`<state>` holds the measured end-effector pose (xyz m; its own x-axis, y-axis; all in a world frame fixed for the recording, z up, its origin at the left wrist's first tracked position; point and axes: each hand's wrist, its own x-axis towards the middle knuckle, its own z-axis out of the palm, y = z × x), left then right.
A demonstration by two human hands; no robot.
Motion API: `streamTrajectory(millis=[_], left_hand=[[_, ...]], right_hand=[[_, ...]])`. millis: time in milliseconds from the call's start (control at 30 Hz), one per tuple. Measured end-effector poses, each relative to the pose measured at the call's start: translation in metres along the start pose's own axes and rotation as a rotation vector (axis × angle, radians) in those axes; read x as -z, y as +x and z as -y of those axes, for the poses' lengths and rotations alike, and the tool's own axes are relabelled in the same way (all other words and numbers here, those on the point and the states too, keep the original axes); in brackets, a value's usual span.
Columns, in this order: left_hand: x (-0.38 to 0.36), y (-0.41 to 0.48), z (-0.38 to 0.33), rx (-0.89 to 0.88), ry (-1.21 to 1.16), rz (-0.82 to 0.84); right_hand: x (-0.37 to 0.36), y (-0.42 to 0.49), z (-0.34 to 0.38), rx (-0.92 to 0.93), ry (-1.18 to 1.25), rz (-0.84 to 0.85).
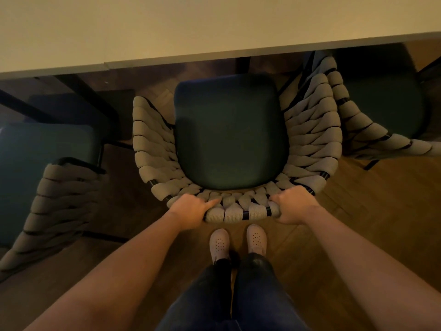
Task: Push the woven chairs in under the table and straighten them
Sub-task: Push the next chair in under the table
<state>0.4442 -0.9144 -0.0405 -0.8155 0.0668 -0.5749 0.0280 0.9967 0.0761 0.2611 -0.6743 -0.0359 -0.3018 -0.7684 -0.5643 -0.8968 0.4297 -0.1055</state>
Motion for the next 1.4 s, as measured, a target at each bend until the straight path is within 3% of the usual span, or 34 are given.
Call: streamTrajectory(millis=[633, 1033, 1400], left_hand=[[0.049, 0.046, 0.078, 0.013, -0.047, -0.041], [0.05, 0.059, 0.095, -0.009, -0.024, -0.037], [0.053, 0.055, 0.08, 0.145, 0.007, -0.004]], right_hand=[[0.054, 0.069, -0.017, 0.025, -0.027, -0.082], [0.066, 0.09, -0.032, 0.084, -0.022, -0.035], [0.066, 0.088, -0.034, 0.087, 0.034, -0.03]])
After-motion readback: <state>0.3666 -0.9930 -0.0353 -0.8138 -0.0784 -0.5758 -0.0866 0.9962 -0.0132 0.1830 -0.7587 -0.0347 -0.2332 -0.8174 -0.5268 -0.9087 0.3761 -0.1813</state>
